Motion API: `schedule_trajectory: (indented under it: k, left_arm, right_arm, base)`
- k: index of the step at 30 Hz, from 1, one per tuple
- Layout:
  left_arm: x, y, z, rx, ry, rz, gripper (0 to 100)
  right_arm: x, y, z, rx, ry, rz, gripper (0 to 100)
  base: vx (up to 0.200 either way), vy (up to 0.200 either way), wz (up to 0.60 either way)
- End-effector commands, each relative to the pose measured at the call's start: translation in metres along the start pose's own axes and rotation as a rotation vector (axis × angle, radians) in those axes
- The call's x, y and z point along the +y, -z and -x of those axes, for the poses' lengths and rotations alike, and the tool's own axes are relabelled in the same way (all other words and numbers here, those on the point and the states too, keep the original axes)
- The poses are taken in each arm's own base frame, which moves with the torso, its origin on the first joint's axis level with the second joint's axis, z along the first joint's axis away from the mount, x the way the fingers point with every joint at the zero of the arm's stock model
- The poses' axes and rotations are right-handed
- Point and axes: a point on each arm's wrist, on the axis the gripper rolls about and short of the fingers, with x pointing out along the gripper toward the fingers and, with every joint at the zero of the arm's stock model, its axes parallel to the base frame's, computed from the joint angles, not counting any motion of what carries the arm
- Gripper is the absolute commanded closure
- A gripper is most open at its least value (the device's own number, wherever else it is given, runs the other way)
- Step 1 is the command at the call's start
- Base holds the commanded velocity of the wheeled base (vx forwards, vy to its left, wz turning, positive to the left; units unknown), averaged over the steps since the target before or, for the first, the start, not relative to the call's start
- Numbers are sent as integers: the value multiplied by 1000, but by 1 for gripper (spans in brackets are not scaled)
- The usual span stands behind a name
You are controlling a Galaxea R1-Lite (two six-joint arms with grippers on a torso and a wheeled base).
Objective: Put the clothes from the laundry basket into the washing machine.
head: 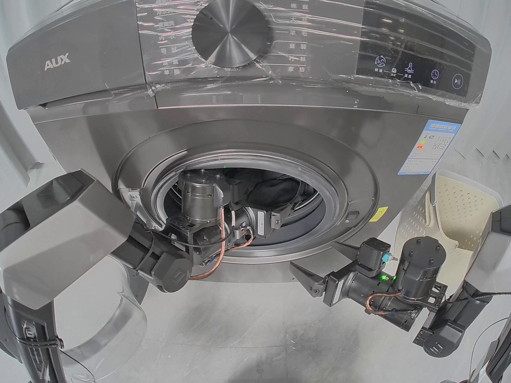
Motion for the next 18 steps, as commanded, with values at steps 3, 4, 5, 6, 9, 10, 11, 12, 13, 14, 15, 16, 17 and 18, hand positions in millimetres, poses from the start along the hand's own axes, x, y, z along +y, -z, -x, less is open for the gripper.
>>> schedule_trajectory:
  k: [3,4,5,6,9,10,11,12,13,14,15,16,17,18]
  left_arm:
    - [4,30,-36,26,-7,-2,0]
    - [5,35,-40,30,-9,-2,0]
    - [6,41,-46,36,-11,-2,0]
    - [7,43,-51,33,-12,-2,0]
    - [8,46,-57,29,-13,0,0]
    - [10,50,-61,34,-17,1,0]
    - [10,52,-63,36,-19,1,0]
    - [11,54,-65,38,-20,-1,100]
    - [11,54,-67,33,-20,-1,100]
    - [12,53,-69,27,-21,0,100]
    - [14,53,-72,19,-26,0,100]
    - [15,51,-77,0,-34,3,100]
    - [16,51,-79,-5,-37,3,100]
    - [19,49,-85,-30,-55,4,100]
  right_arm:
    - [0,-1,0,-4,-1,-1,0]
    - [0,-1,0,-4,-1,-1,0]
    - [0,-1,0,-6,-2,-1,0]
    - [0,-1,0,-6,-2,-1,0]
    - [0,-1,0,-6,0,-1,0]
    - [0,-1,0,-6,0,-1,0]
    - [0,-2,0,-7,0,-1,0]
    - [0,-2,0,-10,-2,-1,0]
    - [1,-2,-1,-12,-3,-1,0]
    - [1,-3,-1,-13,-3,-2,0]
    - [1,-2,-1,-12,-3,-1,0]
    - [1,-3,-1,-13,-3,-2,0]
    - [1,-3,-1,-13,-3,-2,0]
    - [1,-3,-1,-13,-3,-2,0]
  base:
    - [0,0,0]
    - [0,0,0]
    - [0,0,0]
    - [0,0,0]
    - [0,0,0]
    - [0,0,0]
    - [0,0,0]
    - [0,0,0]
    - [0,0,0]
    - [0,0,0]
    - [0,0,0]
    - [0,0,0]
    - [0,0,0]
    - [0,0,0]
